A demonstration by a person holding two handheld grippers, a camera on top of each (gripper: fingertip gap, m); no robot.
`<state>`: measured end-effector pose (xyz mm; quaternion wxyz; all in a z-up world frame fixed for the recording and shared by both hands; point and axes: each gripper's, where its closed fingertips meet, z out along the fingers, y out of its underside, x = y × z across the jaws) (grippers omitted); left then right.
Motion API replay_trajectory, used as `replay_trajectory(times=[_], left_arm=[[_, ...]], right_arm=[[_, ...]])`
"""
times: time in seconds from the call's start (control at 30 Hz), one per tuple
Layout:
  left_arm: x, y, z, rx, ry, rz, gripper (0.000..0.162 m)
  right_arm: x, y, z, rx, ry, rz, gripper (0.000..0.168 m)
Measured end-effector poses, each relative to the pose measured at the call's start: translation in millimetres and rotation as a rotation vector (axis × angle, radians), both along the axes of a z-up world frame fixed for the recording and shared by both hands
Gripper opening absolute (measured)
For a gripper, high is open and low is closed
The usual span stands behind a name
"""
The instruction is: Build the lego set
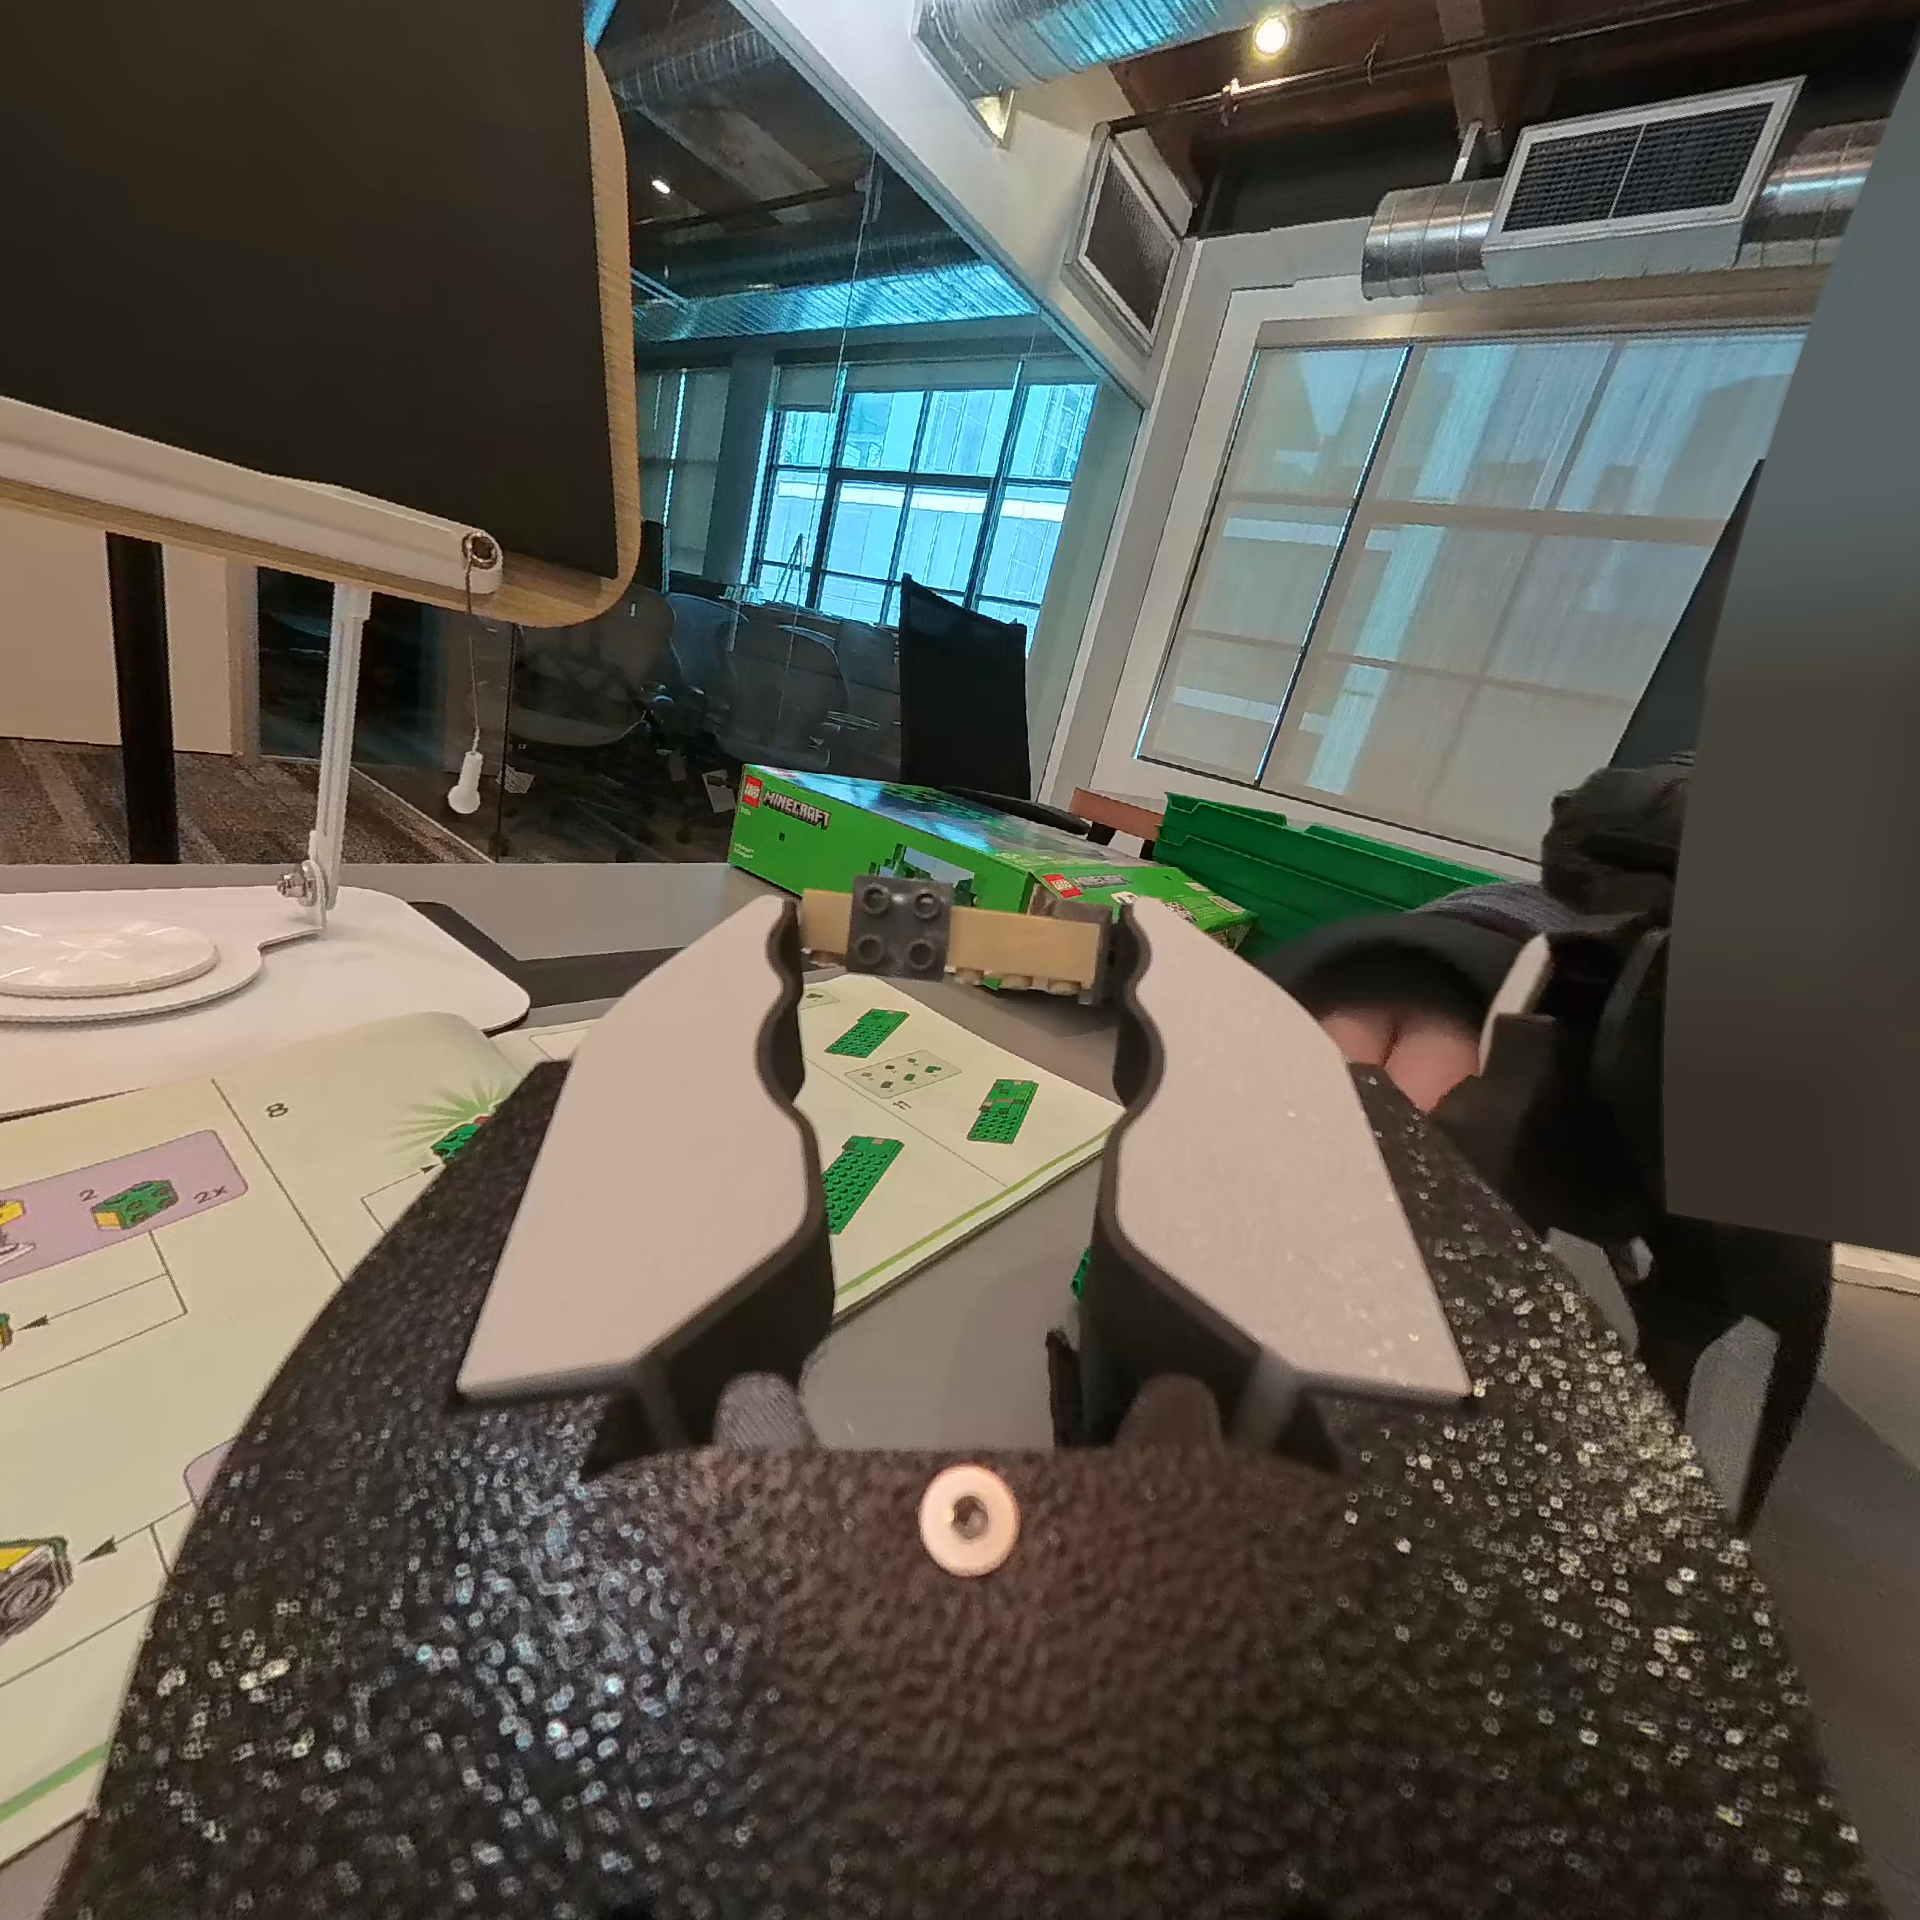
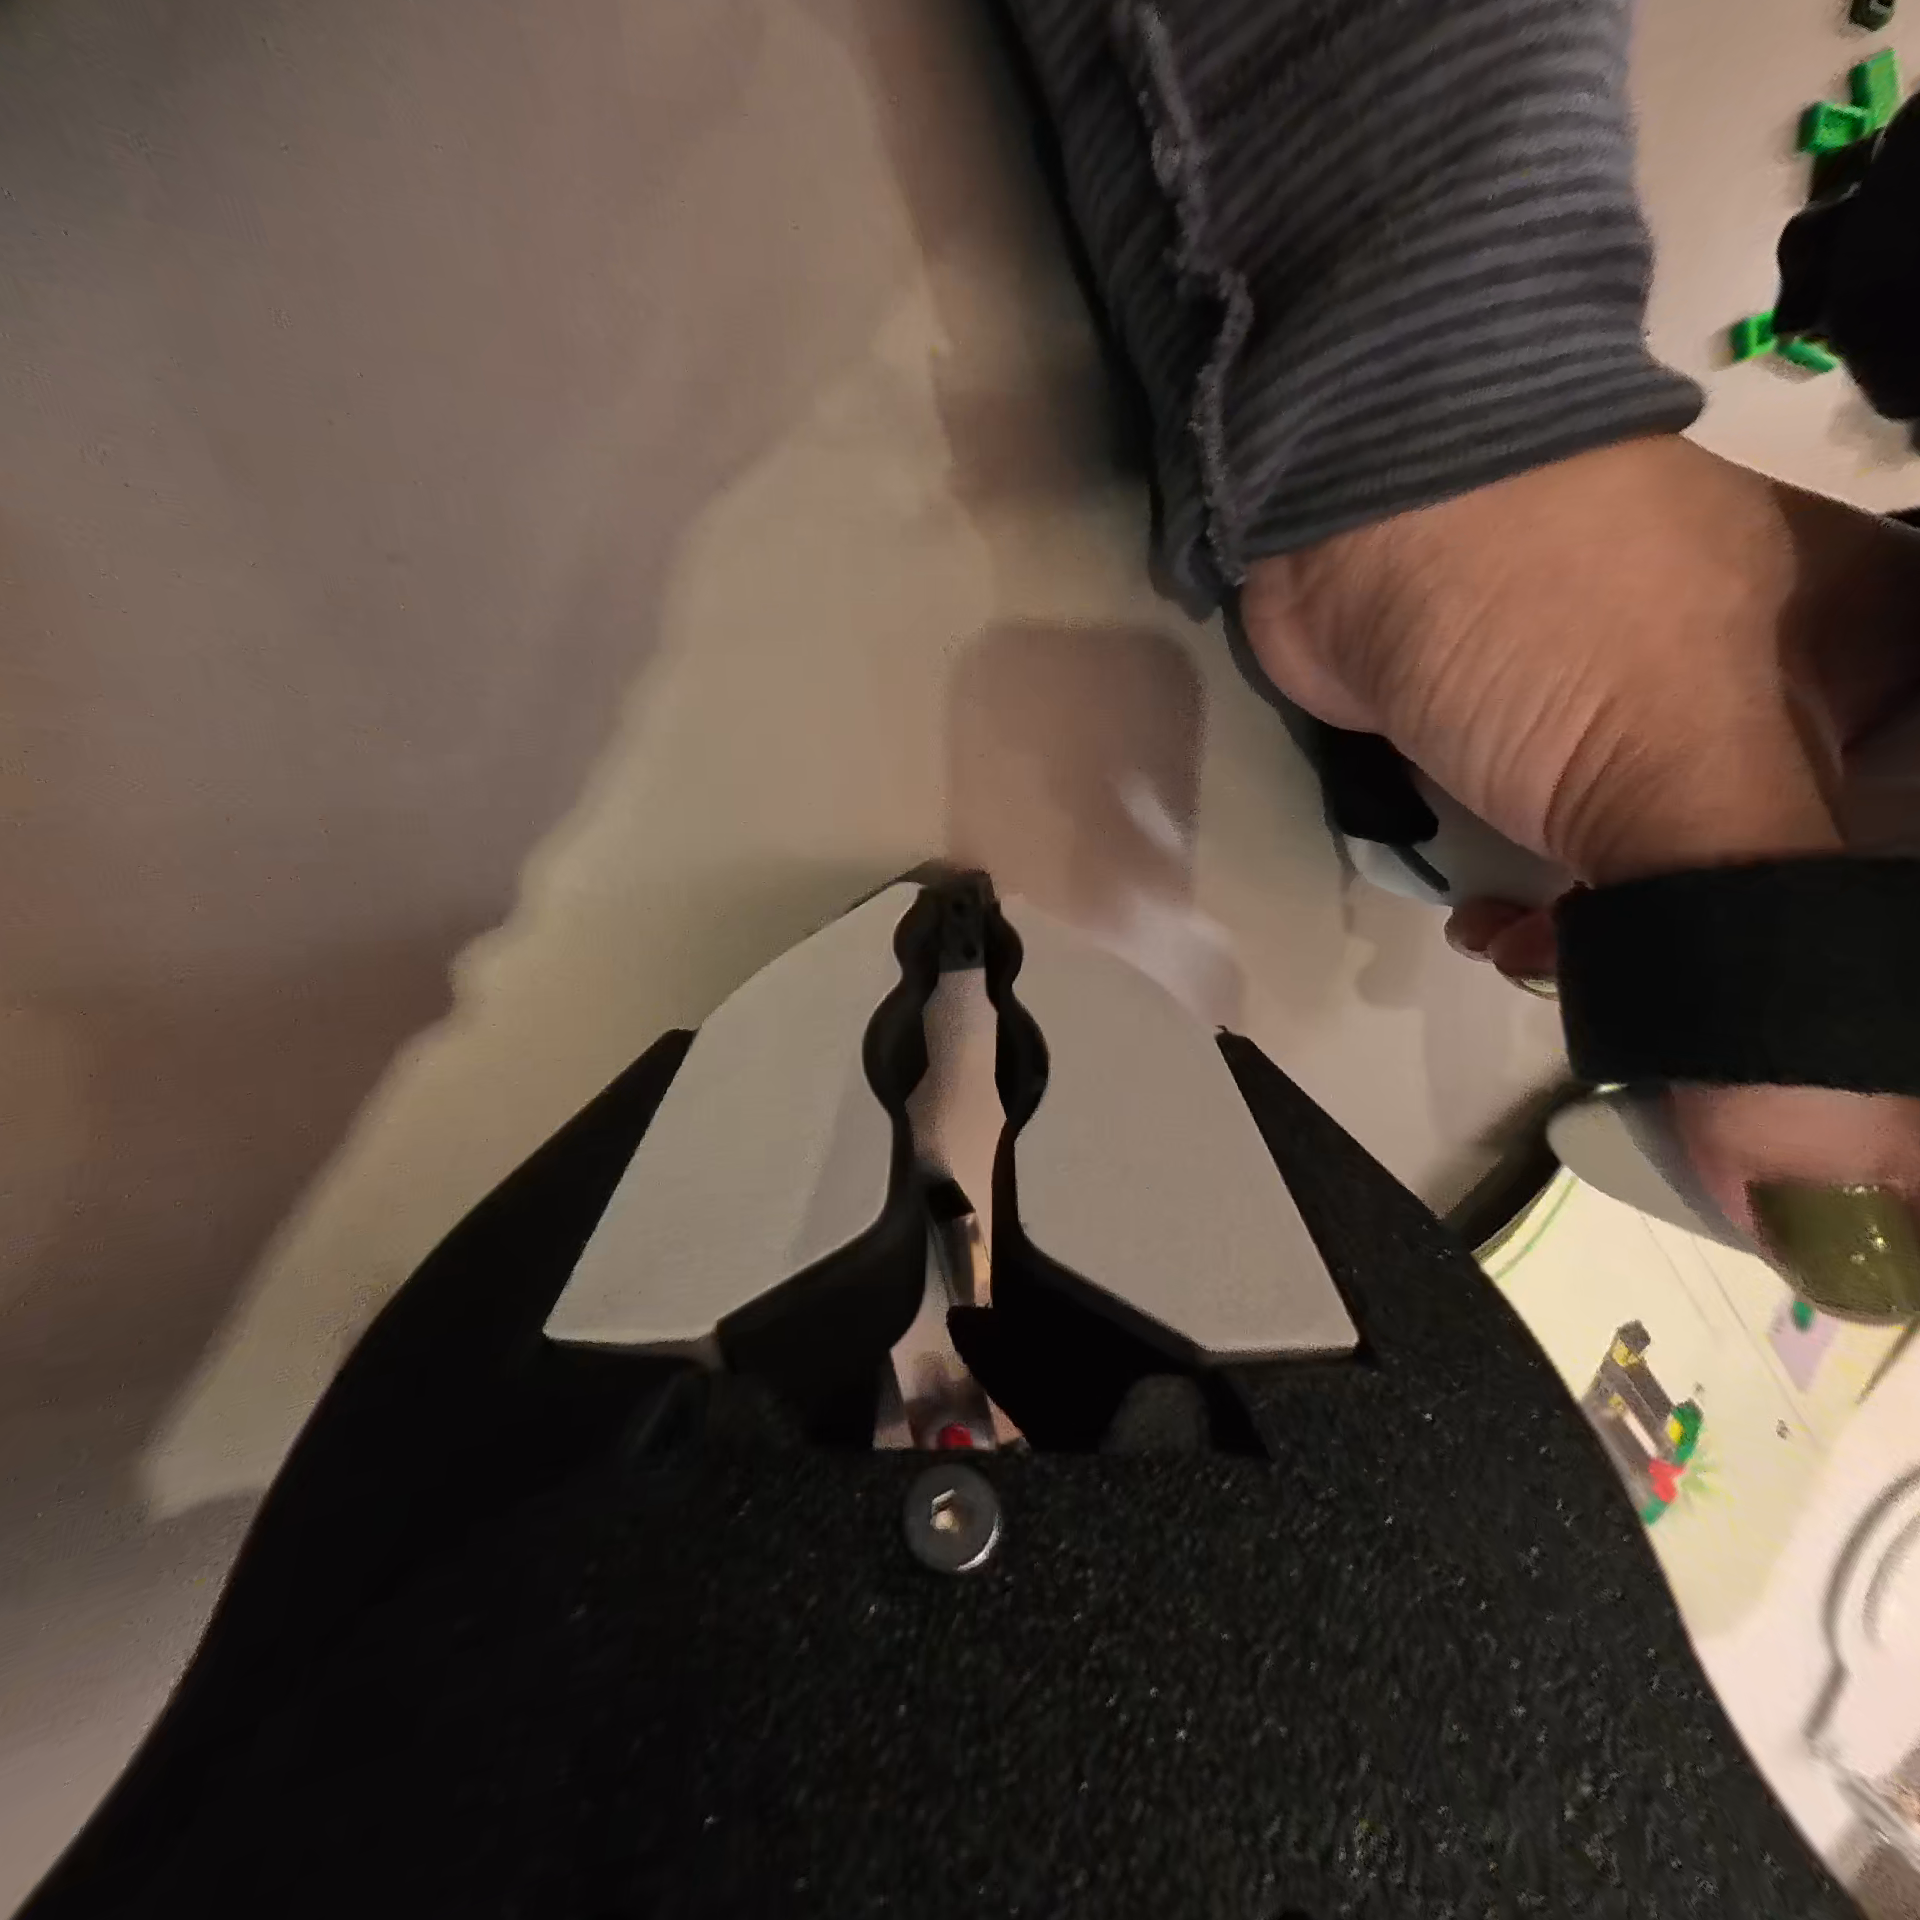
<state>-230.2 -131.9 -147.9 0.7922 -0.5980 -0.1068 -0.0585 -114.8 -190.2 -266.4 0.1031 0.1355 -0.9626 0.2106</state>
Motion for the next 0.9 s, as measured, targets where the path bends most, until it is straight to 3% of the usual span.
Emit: replay_trajectory(times=[0.9], left_arm=[[-1, 0, 0, 0.003, -0.007, -0.002, 0.057]], right_arm=[[0, 5, -6, 0.100, -0.004, 0.077, 0.013]])
